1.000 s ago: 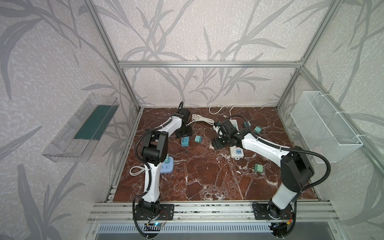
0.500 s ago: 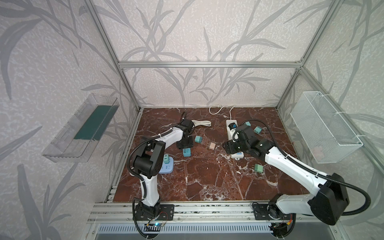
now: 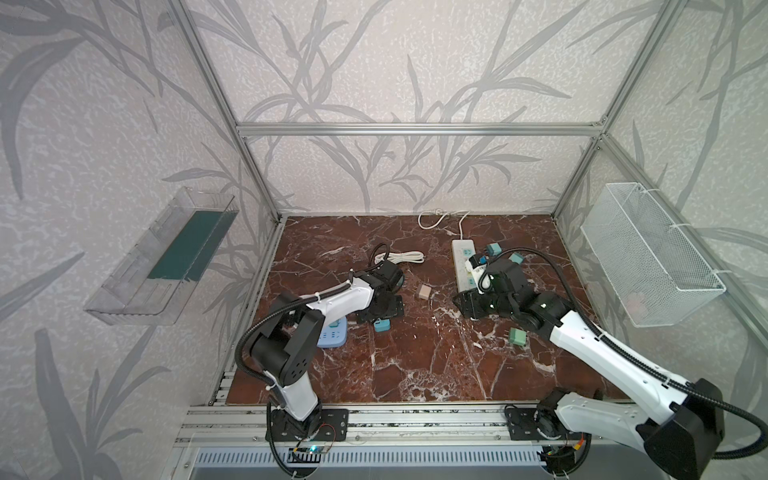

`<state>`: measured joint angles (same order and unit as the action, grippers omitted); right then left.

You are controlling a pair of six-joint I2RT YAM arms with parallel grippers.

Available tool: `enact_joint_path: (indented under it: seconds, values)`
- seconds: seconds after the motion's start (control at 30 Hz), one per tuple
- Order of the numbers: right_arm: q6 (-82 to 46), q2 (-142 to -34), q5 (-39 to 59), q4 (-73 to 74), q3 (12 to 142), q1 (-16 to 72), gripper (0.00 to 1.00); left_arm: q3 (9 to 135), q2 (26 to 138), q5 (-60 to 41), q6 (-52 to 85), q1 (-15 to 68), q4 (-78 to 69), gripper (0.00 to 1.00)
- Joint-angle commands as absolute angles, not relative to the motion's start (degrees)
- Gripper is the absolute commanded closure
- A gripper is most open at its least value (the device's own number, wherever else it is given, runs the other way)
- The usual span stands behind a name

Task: Insert the plug

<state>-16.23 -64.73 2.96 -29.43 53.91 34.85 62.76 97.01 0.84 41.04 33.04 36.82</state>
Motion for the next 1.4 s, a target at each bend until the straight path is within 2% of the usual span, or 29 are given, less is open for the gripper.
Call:
enact_joint_path:
  seconds: [0.0,0.1,0.23,0.43,0.5,0.83,1.03,1.2,1.37]
  values:
    - [-15.98,-59.59,0.8,-33.29,54.43,34.63,0.25,69.97,90.77,5.27,39.12,33.52,42.09,0.01]
    - [-16.34,-57.57,0.04,-32.66,52.62,34.67,0.24,74.4,91.46,8.84,36.38,33.15,40.75,0.01]
    - [-16.34,-58.99,-2.58,-31.2,52.65,34.59,0.24,83.25,98.77,7.59,37.57,30.74,42.96,0.08]
    - [-17.0,-59.68,-4.61,-23.5,50.28,33.61,0.24,96.86,111.65,6.78,44.46,29.8,51.11,0.07]
    - [-17.3,-60.68,-3.99,-20.72,49.92,32.7,0.24,98.69,113.97,7.99,47.6,29.9,52.27,0.01]
    - [-16.16,-65.64,-2.4,-16.24,49.47,27.36,0.24,101.02,117.91,5.9,71.27,30.47,54.05,0.01]
    - [-17.33,-62.74,0.43,-14.86,46.23,23.88,0.24,106.28,123.07,2.37,82.05,31.73,55.83,0.09]
    - [-17.5,-60.77,1.3,-15.43,44.79,23.36,0.24,105.7,125.18,1.55,89.19,32.43,51.41,0.19]
    - [-17.97,-59.74,2.82,-14.92,43.45,23.23,0.24,107.21,126.22,5.79,92.54,32.36,51.66,0.24]
